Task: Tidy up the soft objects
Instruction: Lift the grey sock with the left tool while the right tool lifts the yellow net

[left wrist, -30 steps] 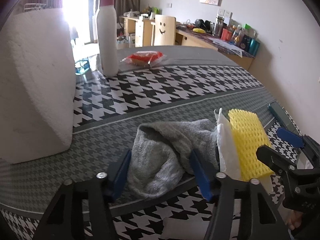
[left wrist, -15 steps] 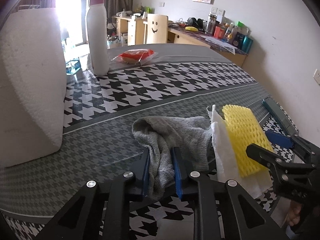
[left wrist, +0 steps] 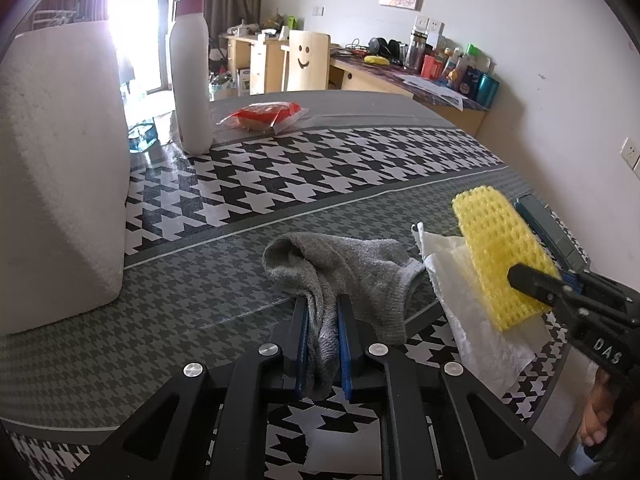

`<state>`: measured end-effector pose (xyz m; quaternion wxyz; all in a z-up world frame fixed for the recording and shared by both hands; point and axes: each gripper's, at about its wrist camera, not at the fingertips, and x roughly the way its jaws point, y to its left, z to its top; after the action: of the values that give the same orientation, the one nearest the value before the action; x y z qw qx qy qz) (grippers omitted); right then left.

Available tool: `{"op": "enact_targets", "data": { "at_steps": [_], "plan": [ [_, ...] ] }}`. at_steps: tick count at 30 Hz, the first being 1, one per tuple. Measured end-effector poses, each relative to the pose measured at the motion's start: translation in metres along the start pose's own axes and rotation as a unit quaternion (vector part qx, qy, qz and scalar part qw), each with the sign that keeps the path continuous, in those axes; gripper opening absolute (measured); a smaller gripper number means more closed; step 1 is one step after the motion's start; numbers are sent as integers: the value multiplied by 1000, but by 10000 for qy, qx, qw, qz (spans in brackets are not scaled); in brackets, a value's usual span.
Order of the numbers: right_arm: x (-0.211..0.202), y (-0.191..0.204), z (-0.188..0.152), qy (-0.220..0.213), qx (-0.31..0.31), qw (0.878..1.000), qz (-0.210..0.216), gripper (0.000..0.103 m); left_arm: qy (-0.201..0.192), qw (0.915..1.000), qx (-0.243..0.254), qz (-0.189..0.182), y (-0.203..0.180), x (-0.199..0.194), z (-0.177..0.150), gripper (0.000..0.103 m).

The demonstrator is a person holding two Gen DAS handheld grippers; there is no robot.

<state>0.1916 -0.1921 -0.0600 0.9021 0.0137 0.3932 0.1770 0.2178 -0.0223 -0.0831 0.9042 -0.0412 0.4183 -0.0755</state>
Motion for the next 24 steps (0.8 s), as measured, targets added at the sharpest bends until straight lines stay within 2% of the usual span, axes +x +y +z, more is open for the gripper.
{"op": "enact_targets", "data": {
  "at_steps": [3, 13, 24],
  "plan": [
    [5, 0, -1, 72, -20, 9999, -133, 22, 5, 10000, -24, -7, 1, -1, 0, 13],
    [-22, 2, 8, -366, -18, 9993, -74, 22, -364, 9992, 97, -95, -4, -25, 3, 12],
    [-25, 12, 10, -396, -118, 9991, -8, 22, -726, 9973, 75, -20, -2, -53, 5, 12]
  ]
}}
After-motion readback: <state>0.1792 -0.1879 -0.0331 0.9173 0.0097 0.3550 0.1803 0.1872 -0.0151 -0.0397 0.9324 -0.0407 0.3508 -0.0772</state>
